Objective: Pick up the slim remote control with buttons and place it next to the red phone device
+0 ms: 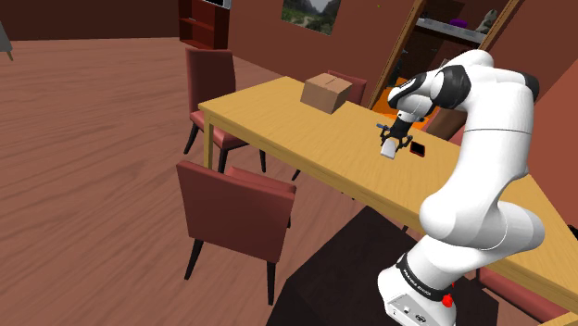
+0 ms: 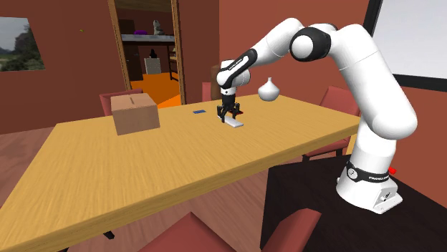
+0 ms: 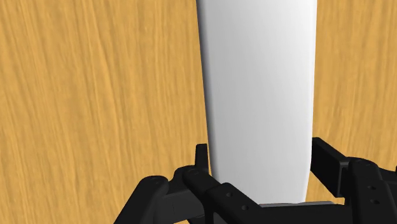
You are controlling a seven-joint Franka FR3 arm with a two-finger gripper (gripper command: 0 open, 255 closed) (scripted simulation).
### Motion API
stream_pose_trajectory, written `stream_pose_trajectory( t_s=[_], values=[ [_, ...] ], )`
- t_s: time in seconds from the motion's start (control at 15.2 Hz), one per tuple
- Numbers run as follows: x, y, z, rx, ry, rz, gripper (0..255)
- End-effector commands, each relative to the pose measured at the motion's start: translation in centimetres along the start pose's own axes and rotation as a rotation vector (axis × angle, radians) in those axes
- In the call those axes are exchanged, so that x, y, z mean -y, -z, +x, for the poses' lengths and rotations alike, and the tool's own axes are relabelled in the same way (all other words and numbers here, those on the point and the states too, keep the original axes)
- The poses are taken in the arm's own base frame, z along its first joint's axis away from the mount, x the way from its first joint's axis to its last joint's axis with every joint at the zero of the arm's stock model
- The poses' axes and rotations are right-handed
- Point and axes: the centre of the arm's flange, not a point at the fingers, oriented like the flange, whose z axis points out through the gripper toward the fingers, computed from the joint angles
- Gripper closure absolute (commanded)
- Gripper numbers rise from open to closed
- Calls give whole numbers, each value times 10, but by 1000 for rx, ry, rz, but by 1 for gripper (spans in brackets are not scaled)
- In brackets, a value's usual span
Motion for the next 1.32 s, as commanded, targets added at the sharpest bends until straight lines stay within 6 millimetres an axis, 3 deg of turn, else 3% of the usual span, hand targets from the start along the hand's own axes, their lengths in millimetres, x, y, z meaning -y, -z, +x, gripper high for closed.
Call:
stream_pose_trajectory(
  t_s=[0.0, 0.07, 0.13, 0.46, 0.73, 1.25],
  values=[
    [0, 0, 0, 0, 0, 0, 255],
    [0, 0, 0, 0, 0, 0, 255],
    [0, 0, 0, 0, 0, 0, 0],
    [0, 0, 0, 0, 0, 0, 0],
    [0, 50, 0, 0, 0, 0, 0],
    [0, 50, 0, 0, 0, 0, 0]
  ],
)
